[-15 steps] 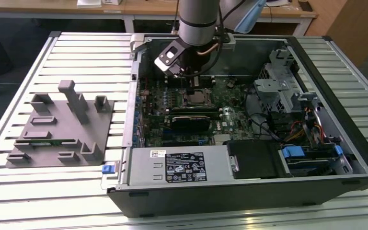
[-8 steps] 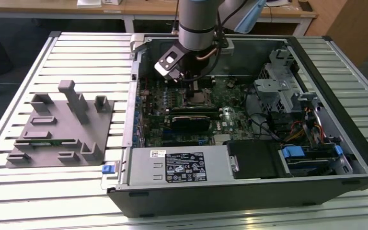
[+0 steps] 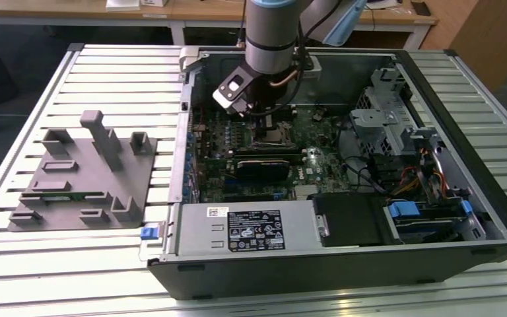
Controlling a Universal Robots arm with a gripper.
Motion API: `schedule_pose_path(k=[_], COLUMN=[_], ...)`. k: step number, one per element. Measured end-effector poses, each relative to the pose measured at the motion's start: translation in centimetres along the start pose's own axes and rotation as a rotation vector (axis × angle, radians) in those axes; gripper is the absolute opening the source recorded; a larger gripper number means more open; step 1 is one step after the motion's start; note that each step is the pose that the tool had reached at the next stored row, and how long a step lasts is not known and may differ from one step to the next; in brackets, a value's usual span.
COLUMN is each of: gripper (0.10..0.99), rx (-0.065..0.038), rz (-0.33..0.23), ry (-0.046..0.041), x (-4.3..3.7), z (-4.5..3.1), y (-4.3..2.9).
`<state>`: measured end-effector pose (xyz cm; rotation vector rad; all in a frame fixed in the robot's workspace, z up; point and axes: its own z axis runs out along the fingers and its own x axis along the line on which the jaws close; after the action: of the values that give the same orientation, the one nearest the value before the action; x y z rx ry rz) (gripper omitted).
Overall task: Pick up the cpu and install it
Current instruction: 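Close the cpu cover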
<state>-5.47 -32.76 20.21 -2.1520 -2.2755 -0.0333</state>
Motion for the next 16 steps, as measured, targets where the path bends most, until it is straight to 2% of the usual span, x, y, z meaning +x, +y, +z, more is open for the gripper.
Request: schedule_pose_path(k=[6, 12, 14, 16], gripper=[0.106, 0.106, 0.106, 0.106], rx=[0.001, -0.001, -0.003, -0.001], rz=[0.0, 0.0, 0.0, 0.0], ry=[0.003, 0.017, 0.0206, 0.0186], x=[-0.02, -0.02, 0.03, 0.01], z=[0.25, 0.35, 0.2, -0.47], y=[0.0, 0.18, 0.21, 0.2])
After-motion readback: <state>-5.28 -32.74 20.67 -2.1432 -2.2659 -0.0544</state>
